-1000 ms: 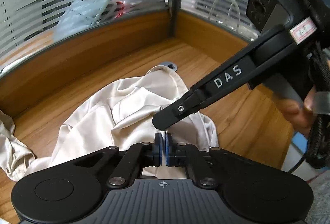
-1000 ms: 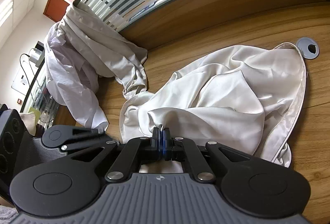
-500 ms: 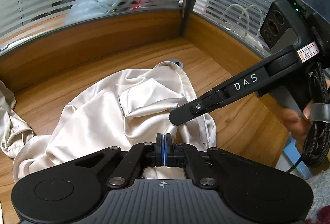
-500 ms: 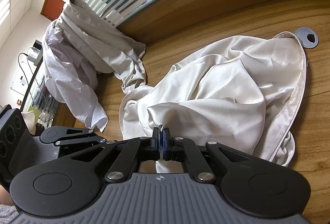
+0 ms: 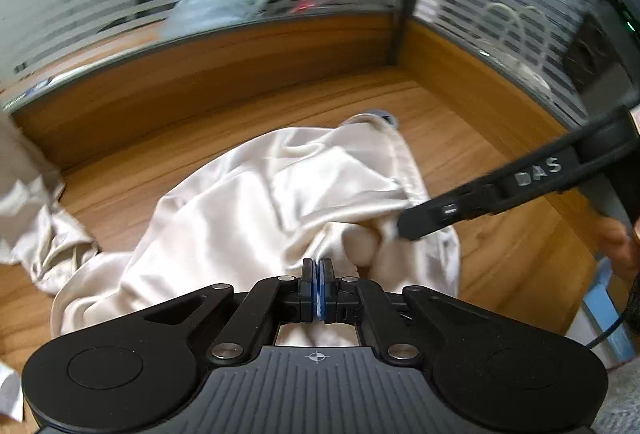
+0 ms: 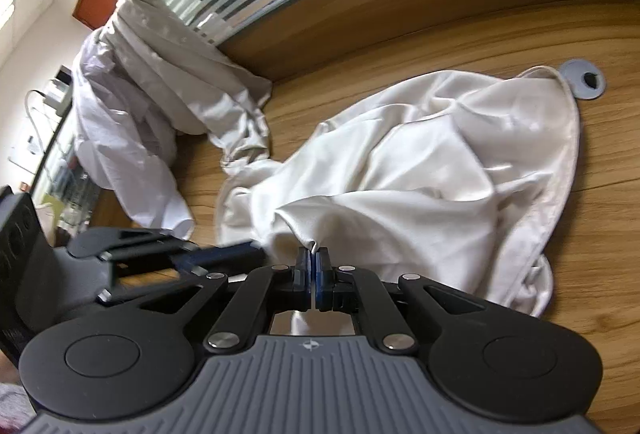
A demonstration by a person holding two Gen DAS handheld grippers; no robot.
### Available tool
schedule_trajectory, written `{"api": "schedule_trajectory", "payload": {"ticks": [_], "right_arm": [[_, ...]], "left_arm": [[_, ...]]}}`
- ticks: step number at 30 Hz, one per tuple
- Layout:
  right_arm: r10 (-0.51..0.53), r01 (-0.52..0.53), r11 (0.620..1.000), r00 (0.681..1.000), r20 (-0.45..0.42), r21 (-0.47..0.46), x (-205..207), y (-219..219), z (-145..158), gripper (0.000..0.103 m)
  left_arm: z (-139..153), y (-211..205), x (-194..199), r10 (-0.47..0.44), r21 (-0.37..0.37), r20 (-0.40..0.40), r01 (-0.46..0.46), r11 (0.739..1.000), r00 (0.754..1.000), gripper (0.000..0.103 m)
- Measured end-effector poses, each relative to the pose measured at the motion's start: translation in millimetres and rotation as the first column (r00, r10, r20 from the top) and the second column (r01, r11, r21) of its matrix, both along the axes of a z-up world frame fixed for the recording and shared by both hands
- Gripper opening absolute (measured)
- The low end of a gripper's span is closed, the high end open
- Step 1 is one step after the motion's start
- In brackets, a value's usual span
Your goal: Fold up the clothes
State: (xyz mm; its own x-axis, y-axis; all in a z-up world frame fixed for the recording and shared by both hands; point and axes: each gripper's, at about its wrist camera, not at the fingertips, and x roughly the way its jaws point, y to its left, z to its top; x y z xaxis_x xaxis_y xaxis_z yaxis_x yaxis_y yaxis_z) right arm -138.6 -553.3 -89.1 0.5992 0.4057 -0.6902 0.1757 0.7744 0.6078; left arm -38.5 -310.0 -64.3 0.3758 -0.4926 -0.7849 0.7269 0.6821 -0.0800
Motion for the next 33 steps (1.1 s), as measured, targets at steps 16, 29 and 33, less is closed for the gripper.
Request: {"api": "schedule_trajectory", "payload": {"ticks": [16, 29, 33], "right_arm": [[-0.017, 0.017, 1.000, 1.000, 0.010, 0.004, 1, -2, 1, 0.002], [-0.005, 0.005, 1.000, 1.000, 0.016, 0.000, -7, -4, 6, 0.002], [-0.023, 0.022, 0.999, 1.000, -0.003, -0.038, -11, -4, -2, 0.002]], "left_arm": [[14, -16, -26, -0.202, -0.065, 0.018, 0.203, 0.977, 0.979, 0.005], [-41, -32, 9, -0.107, -0.012, -0.134, 0.106, 0.994, 0.985, 0.005], [-45, -38, 12, -0.036, 0.025, -0.037, 0.036, 0.999, 0.999, 0.005]]}}
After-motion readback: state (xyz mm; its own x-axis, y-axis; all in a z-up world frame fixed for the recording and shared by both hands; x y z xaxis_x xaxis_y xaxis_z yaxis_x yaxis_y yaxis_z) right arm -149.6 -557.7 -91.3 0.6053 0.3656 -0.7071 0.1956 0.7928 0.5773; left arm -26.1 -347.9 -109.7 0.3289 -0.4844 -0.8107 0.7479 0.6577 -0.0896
